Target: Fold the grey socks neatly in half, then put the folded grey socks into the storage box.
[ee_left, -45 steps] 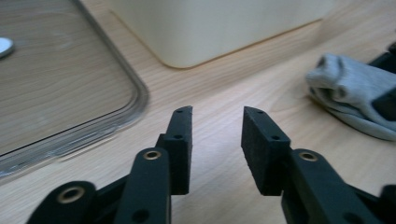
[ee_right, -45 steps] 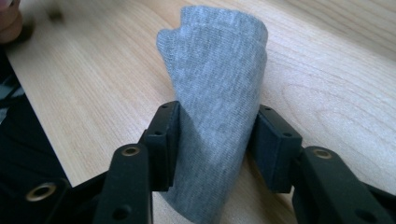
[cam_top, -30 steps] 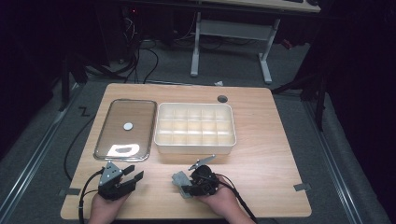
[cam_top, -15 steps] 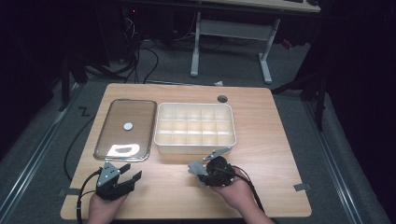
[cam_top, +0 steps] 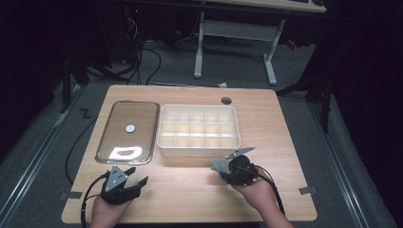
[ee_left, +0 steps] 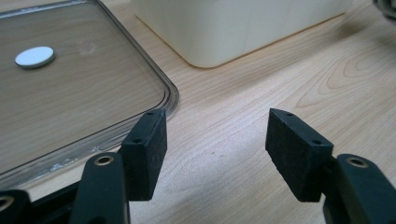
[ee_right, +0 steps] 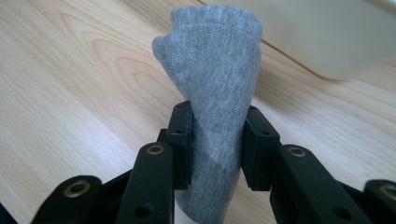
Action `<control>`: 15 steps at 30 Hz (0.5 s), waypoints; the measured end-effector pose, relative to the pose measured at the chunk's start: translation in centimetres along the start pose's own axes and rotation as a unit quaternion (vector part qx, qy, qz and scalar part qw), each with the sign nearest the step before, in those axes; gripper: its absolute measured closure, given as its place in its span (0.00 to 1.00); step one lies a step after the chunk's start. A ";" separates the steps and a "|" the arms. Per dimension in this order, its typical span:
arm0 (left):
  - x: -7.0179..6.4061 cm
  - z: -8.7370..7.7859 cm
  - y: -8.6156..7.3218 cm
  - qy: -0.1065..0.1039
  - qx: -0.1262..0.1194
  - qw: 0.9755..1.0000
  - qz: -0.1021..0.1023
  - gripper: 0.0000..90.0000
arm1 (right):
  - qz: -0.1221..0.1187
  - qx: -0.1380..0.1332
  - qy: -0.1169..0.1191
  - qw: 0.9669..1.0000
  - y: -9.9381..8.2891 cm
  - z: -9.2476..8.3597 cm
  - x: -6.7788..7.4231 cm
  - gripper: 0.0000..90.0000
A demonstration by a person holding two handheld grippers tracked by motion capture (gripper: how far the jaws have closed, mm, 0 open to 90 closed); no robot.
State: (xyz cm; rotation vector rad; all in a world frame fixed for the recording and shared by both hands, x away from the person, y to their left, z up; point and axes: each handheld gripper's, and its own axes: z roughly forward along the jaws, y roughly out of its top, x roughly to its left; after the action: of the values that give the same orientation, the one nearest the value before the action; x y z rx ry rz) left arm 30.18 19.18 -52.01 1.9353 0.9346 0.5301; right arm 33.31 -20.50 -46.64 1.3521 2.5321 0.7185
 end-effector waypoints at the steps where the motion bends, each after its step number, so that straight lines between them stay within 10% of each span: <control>1: -0.1 0.0 0.0 0.002 0.000 1.000 0.004 0.44 | 0.000 0.001 -0.003 1.000 0.0 -0.1 -0.2 0.77; 15: 0.1 -0.1 0.2 0.001 -0.002 1.000 0.002 0.43 | -0.011 0.017 -0.027 0.999 0.0 -1.6 -1.5 0.77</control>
State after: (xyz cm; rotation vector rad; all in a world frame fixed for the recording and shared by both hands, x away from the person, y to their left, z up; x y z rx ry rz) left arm 30.25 19.20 -51.80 1.9351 0.9295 0.5354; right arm 33.54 -22.24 -45.34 1.3339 2.5236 0.6302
